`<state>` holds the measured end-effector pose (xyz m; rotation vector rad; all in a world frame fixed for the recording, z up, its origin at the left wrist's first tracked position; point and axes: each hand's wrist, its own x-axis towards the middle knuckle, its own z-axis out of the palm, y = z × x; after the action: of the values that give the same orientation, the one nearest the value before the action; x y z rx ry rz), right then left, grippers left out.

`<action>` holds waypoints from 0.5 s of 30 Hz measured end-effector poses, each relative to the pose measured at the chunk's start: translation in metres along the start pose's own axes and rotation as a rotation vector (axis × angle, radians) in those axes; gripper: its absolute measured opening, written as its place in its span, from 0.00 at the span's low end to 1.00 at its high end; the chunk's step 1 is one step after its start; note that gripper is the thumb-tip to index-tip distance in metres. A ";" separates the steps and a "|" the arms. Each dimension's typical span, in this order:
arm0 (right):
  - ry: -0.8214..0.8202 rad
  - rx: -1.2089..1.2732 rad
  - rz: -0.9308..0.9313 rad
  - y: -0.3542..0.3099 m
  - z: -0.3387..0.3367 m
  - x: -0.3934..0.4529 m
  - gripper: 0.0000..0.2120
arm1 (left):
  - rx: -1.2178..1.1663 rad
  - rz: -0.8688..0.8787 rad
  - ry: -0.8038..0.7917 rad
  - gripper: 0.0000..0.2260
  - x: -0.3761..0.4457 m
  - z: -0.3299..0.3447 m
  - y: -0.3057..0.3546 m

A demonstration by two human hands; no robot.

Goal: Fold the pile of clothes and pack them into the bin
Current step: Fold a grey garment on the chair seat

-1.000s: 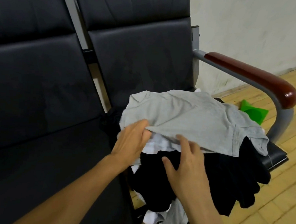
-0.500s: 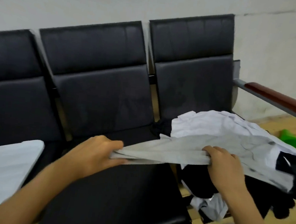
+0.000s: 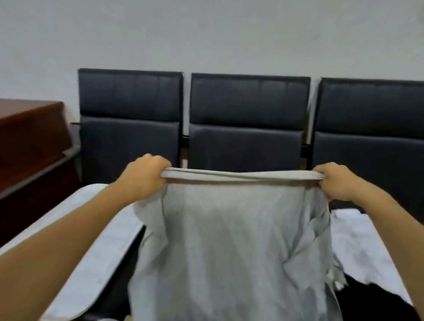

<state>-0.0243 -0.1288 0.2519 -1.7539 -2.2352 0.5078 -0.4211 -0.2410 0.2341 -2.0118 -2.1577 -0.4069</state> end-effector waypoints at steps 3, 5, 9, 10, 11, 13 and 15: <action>0.265 0.032 -0.044 -0.018 -0.013 0.031 0.10 | 0.089 -0.066 0.196 0.06 0.025 -0.022 -0.002; 0.440 0.055 -0.076 -0.024 -0.029 0.038 0.12 | 0.084 -0.035 0.354 0.05 0.034 -0.039 -0.005; 0.587 0.075 -0.222 -0.023 -0.028 0.015 0.17 | 0.100 0.125 0.484 0.09 0.013 -0.042 -0.010; 0.555 0.060 -0.248 -0.019 -0.016 0.006 0.19 | 0.119 0.123 0.457 0.11 0.001 -0.033 -0.011; 0.497 0.057 -0.258 -0.011 0.004 -0.001 0.20 | 0.136 0.106 0.415 0.12 -0.013 -0.017 -0.012; 0.353 0.075 -0.263 0.003 0.049 -0.019 0.18 | 0.164 0.054 0.264 0.10 -0.040 0.019 -0.011; 0.202 0.137 -0.291 0.014 0.100 -0.038 0.13 | 0.222 -0.022 0.015 0.05 -0.070 0.062 -0.007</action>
<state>-0.0438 -0.1746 0.1560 -1.3213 -2.2028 0.3904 -0.4188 -0.2888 0.1537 -1.8602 -2.1133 -0.1747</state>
